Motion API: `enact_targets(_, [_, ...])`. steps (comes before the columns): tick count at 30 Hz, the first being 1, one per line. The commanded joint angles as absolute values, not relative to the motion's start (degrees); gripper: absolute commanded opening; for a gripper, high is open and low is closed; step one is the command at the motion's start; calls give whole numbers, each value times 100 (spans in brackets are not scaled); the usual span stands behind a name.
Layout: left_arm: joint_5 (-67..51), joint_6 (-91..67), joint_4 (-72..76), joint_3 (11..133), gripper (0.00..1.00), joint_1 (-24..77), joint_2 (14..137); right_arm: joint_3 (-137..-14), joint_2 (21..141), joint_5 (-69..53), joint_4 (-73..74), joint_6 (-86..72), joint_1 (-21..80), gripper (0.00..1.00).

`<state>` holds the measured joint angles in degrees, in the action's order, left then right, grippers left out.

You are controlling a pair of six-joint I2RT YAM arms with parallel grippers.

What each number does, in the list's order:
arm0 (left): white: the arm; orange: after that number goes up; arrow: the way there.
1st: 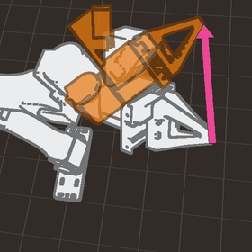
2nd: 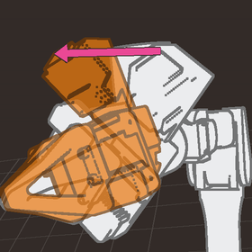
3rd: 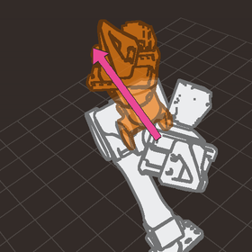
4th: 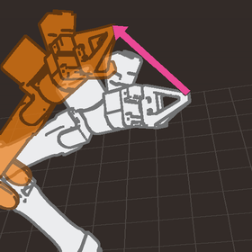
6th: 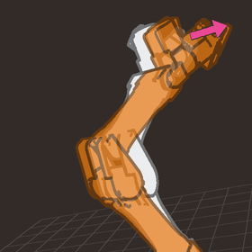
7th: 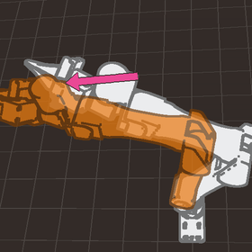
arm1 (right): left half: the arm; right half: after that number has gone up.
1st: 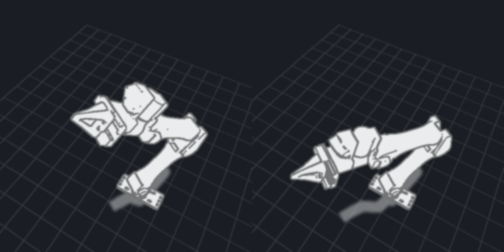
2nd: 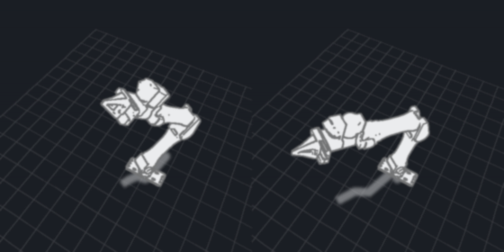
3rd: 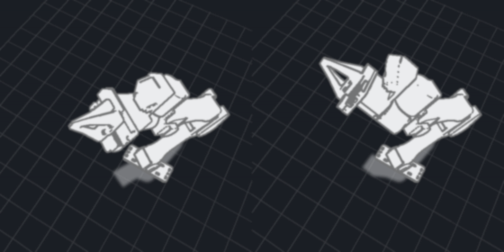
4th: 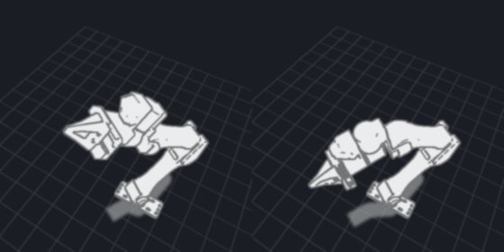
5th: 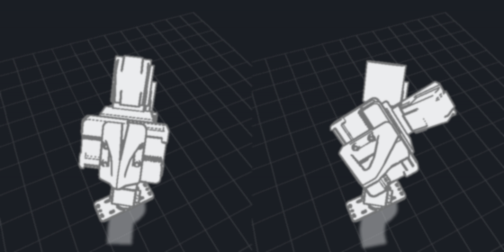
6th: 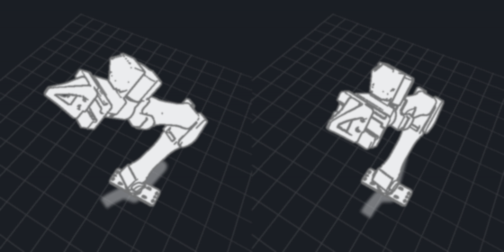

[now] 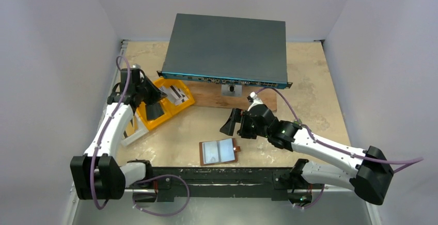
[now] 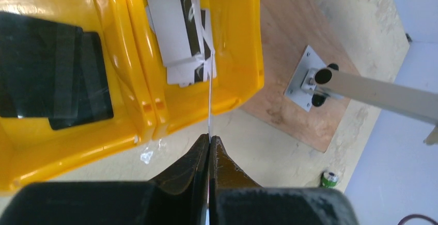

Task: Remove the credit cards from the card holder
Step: Place the credit card in the storage box.

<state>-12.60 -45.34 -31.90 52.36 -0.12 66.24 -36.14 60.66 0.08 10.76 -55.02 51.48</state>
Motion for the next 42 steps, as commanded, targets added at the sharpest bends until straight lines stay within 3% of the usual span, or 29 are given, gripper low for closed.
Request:
enact_targets(1, [-1577, -4501, -2488, 5546, 0, -270, 7018, -3899, 5709, 246, 771, -5263, 5164, 99])
enact_targets(7, [-1881, -4420, -2358, 5836, 0, -371, 7567, -3829, 5571, 252, 778, -5308, 5159, 99])
enact_targets(13, [-1871, -4362, -2628, 6067, 31, -472, 7712, -3758, 5500, 258, 770, -5332, 5159, 99])
enact_targets(17, [-1745, -4270, -2924, 6160, 37, -504, 7558, -3755, 5540, 264, 763, -5305, 5158, 99])
enact_targets(36, [-2243, -3711, -3856, 5428, 40, -467, 5545, -3884, 5817, 517, 1078, -5309, 5157, 99])
enact_targets(42, [-2020, -3707, -4246, 5127, 41, 461, 4966, -3925, 6062, 452, 994, -5247, 5175, 99])
